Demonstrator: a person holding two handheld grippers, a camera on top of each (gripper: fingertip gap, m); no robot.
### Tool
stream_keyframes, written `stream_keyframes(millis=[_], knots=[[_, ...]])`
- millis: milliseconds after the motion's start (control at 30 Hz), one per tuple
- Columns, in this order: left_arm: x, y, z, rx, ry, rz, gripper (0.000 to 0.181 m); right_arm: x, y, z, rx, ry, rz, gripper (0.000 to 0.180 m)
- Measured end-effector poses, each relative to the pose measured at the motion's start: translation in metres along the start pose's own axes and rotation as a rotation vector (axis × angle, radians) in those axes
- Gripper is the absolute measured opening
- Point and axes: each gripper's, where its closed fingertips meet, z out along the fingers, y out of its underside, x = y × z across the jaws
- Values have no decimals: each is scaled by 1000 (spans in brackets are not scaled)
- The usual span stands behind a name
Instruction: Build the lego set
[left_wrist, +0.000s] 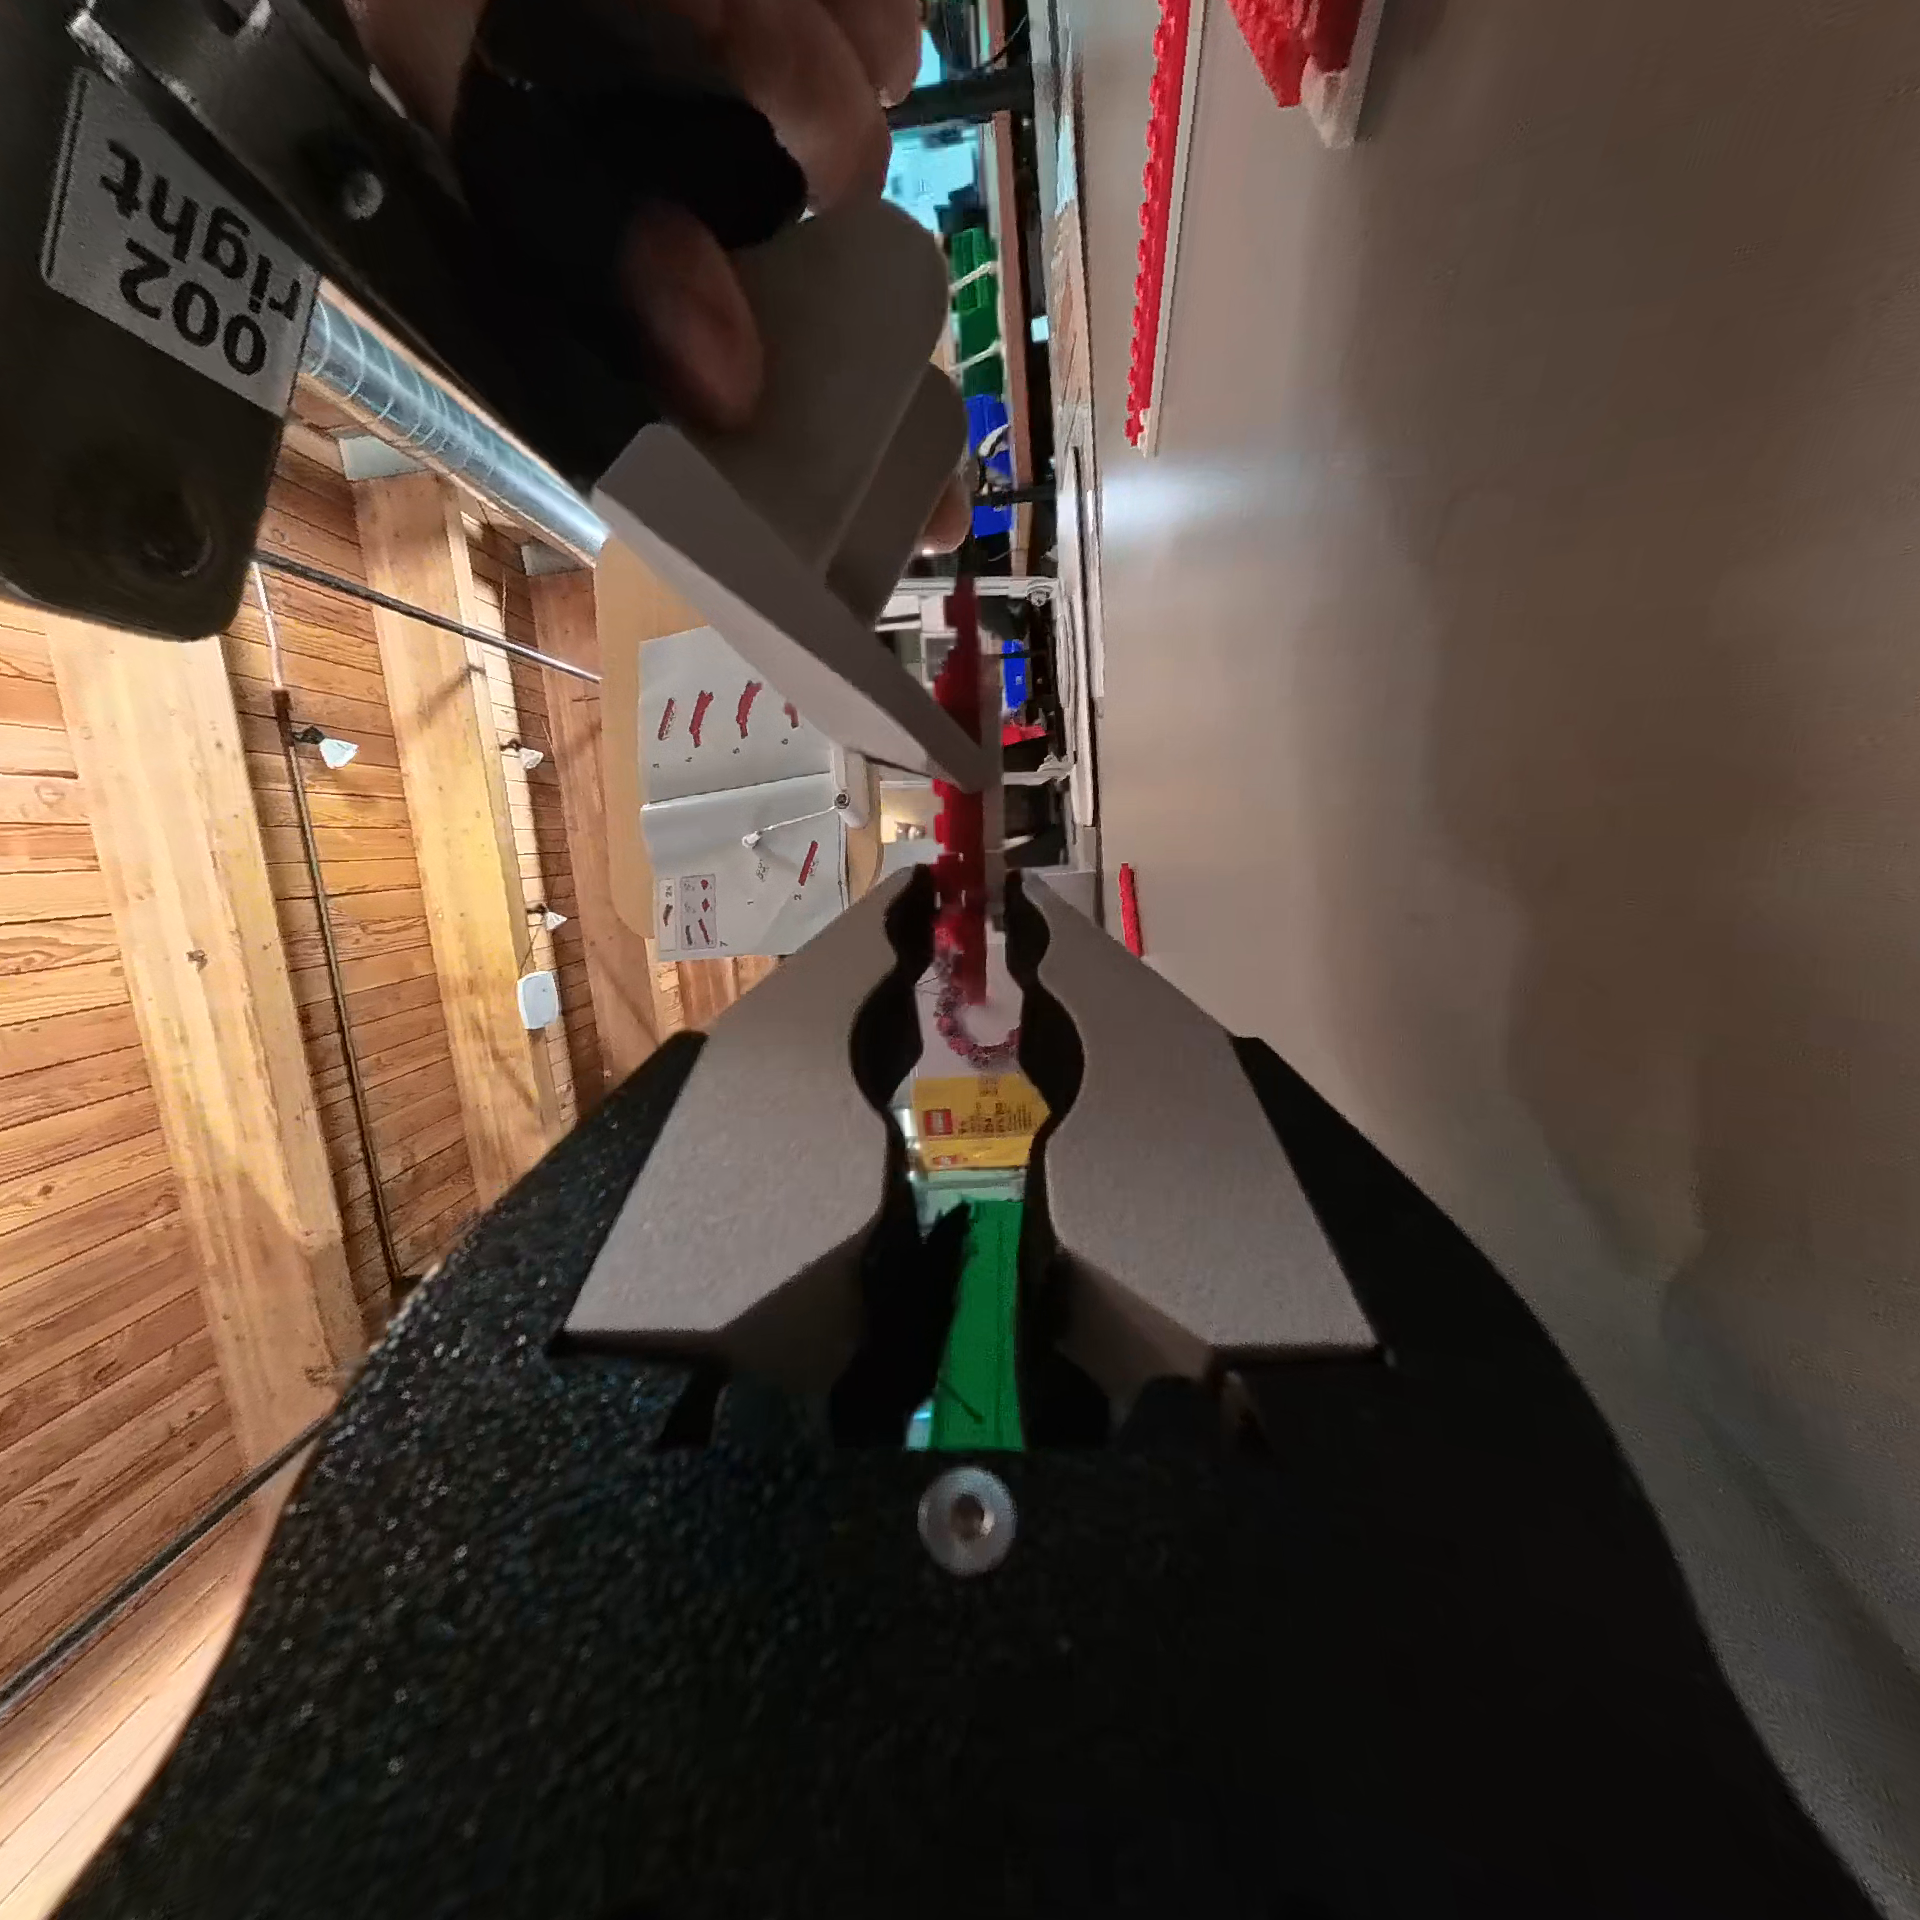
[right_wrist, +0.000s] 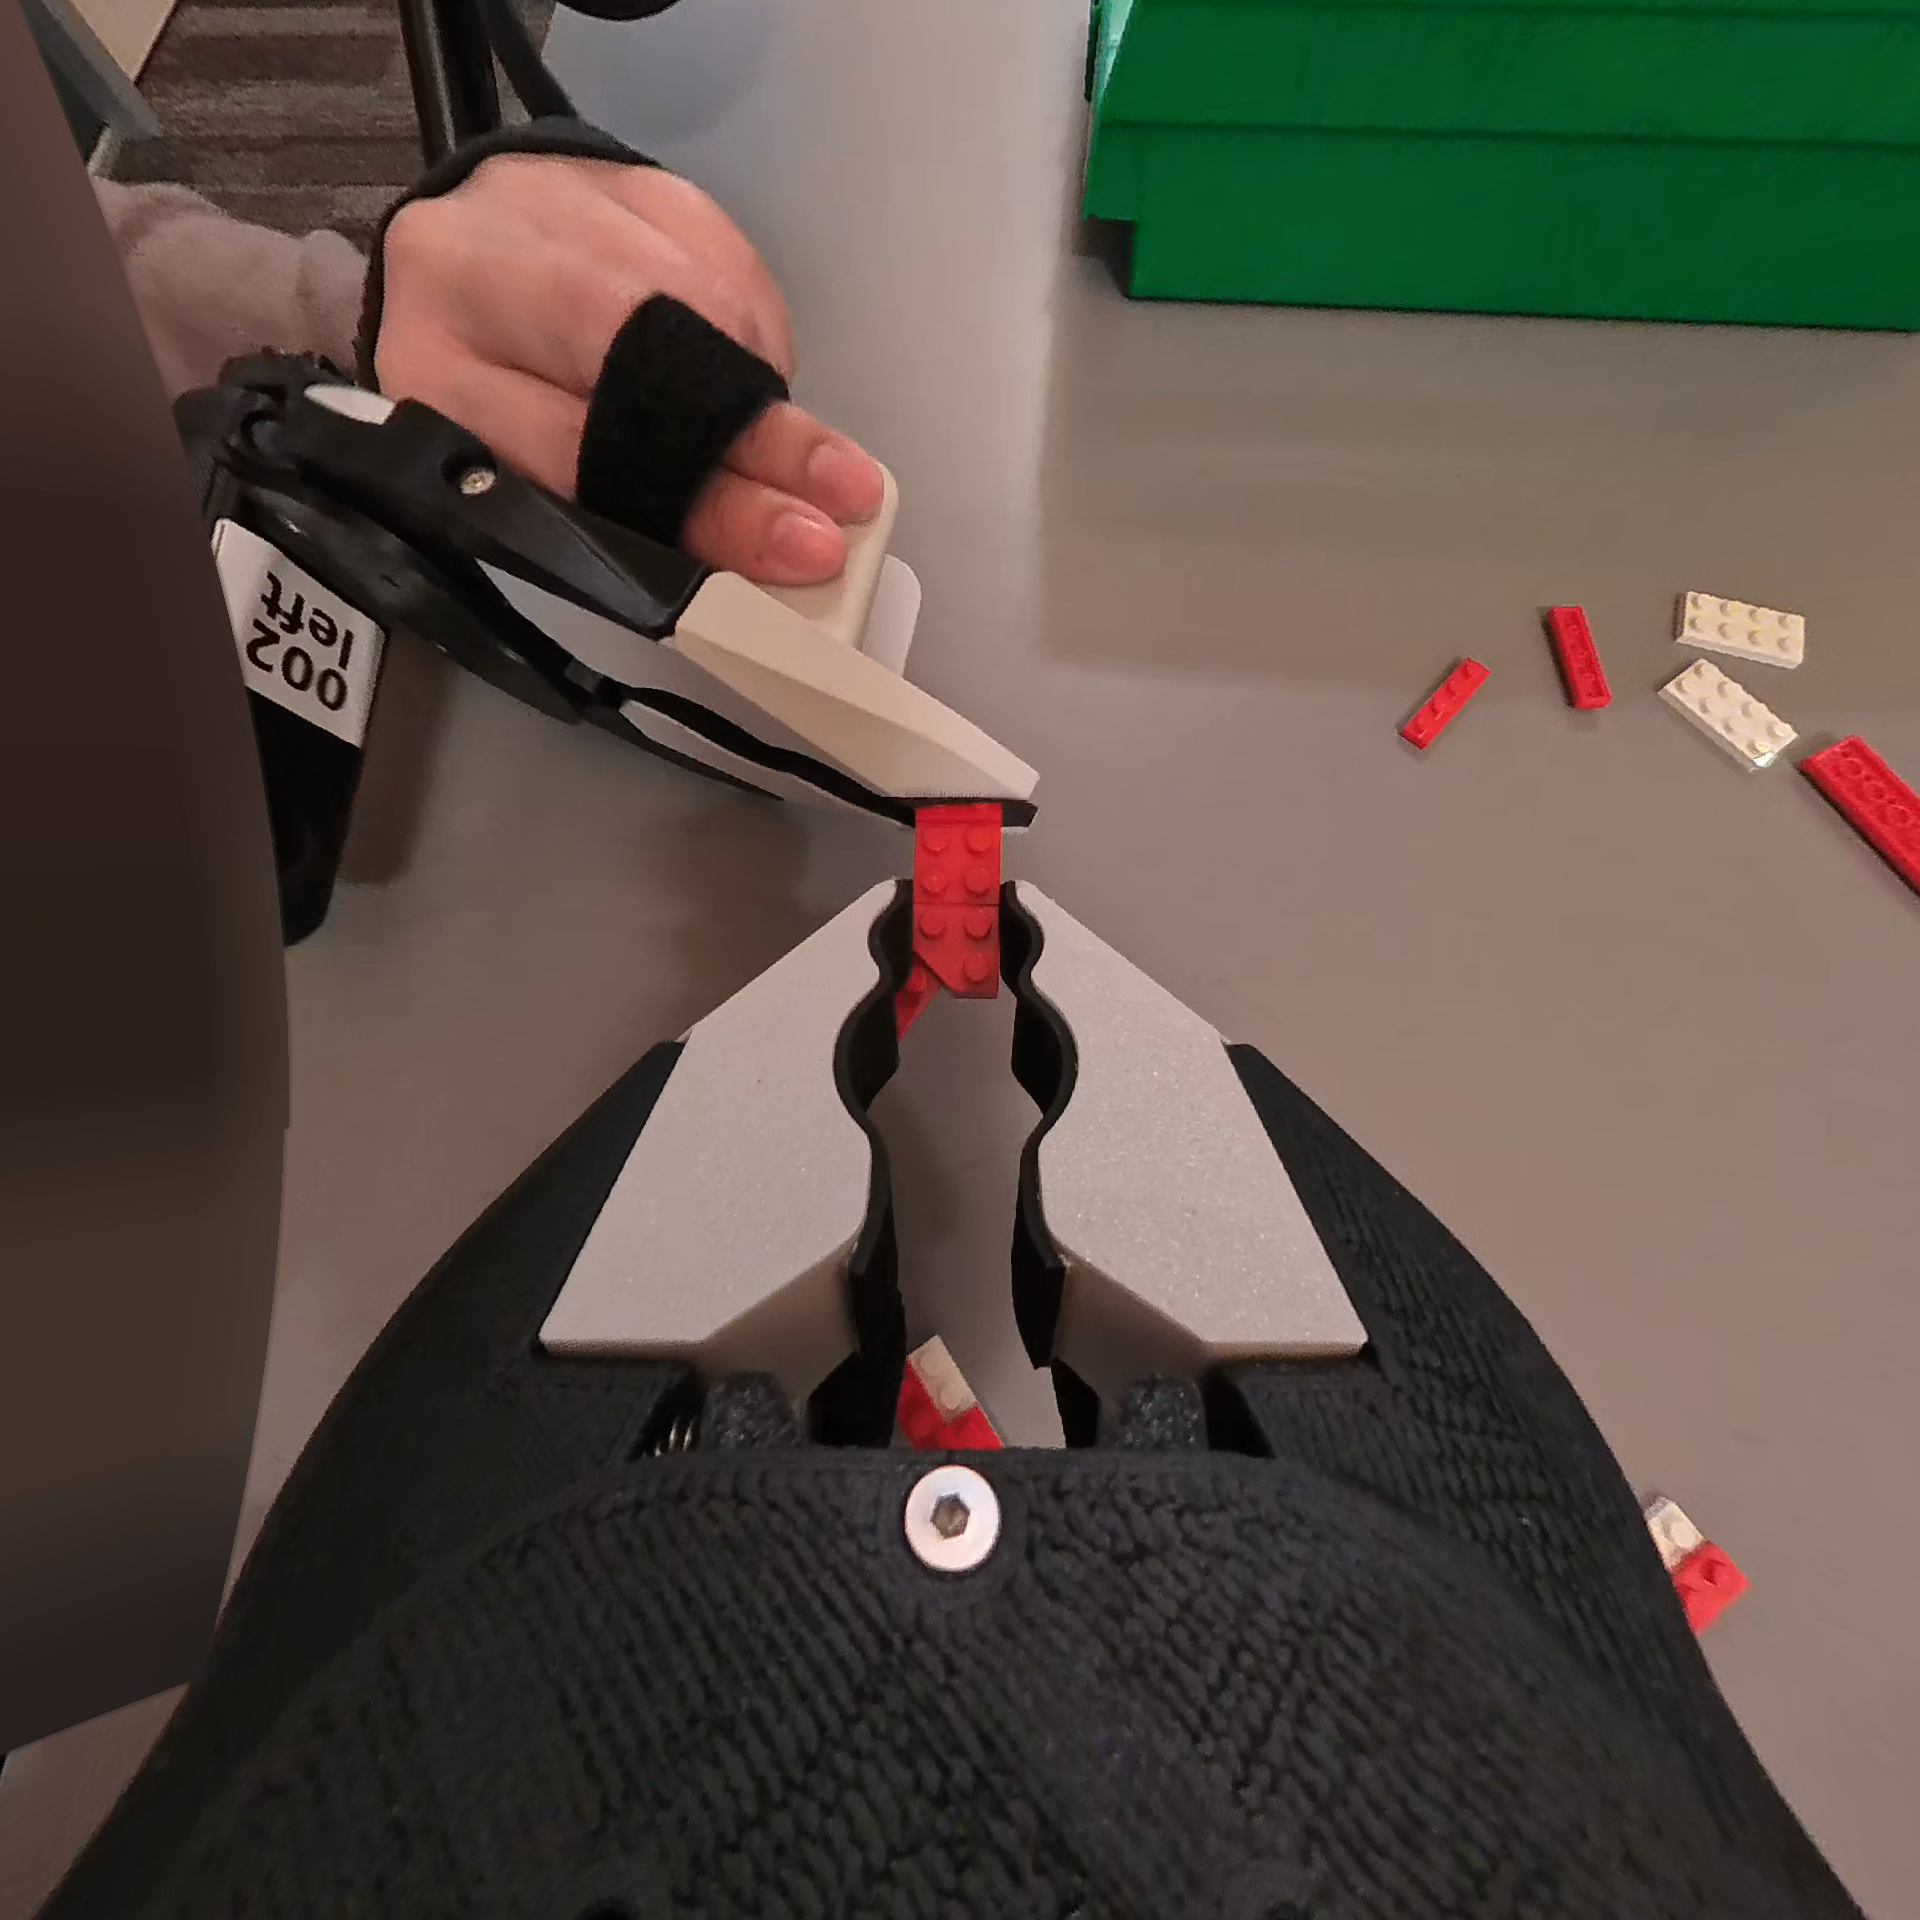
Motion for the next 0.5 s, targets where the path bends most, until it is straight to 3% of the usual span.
stream_keyframes(millis=[300, 500], knots=[[7, -1, 3, 46, 93, 64, 8, 2, 7, 4, -25, -4, 11, 14], [12, -2, 6, 51, 128, -7, 9, 4, 11, 5, -38, -4, 28, 14]])
